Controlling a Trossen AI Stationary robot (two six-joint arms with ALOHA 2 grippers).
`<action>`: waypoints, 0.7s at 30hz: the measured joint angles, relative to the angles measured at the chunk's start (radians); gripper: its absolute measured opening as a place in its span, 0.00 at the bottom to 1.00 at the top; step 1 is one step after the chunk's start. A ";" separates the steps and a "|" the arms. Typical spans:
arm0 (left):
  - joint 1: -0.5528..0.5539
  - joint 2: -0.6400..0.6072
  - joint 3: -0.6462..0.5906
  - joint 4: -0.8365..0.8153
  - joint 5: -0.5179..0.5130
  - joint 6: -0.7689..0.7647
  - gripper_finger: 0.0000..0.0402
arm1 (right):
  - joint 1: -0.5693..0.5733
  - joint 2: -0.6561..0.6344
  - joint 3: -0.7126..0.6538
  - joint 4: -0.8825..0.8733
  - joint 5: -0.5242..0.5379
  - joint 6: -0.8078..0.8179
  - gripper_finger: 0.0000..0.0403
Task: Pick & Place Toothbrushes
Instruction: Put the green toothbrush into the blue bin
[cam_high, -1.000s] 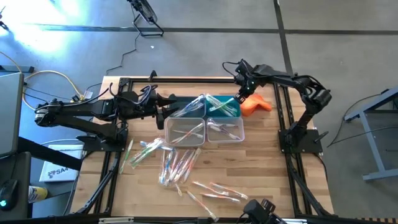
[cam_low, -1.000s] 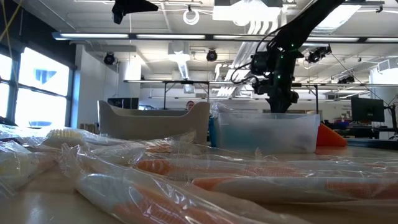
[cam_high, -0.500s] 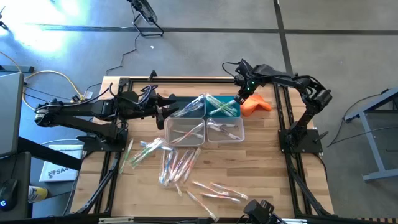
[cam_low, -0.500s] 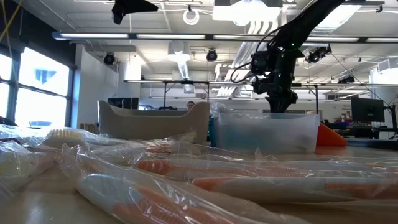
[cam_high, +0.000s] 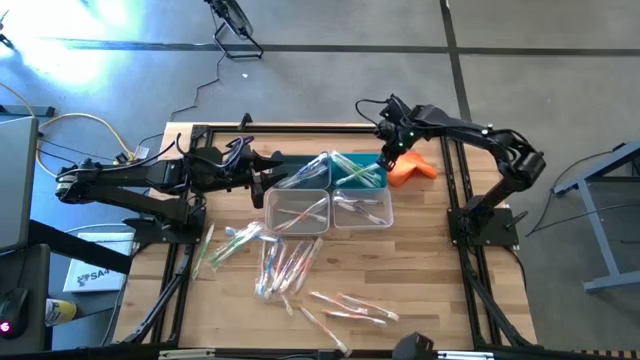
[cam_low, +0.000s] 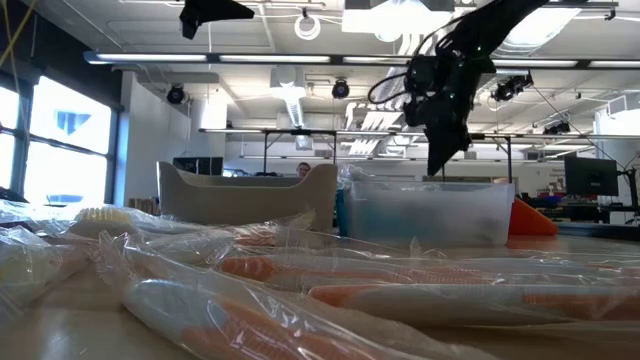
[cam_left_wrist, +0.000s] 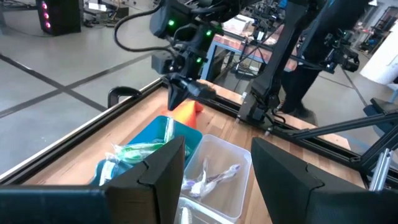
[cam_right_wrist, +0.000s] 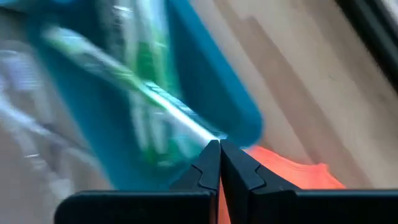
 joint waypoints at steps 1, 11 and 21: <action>0.000 0.000 0.000 0.000 0.000 0.000 0.45 | 0.005 -0.003 0.000 0.002 -0.026 -0.001 0.01; 0.000 0.000 0.000 -0.002 0.000 0.000 0.45 | 0.168 -0.010 0.000 0.119 -0.070 -0.032 0.01; 0.000 0.000 0.000 -0.002 0.000 0.000 0.45 | 0.292 0.022 0.000 0.247 0.001 -0.013 0.01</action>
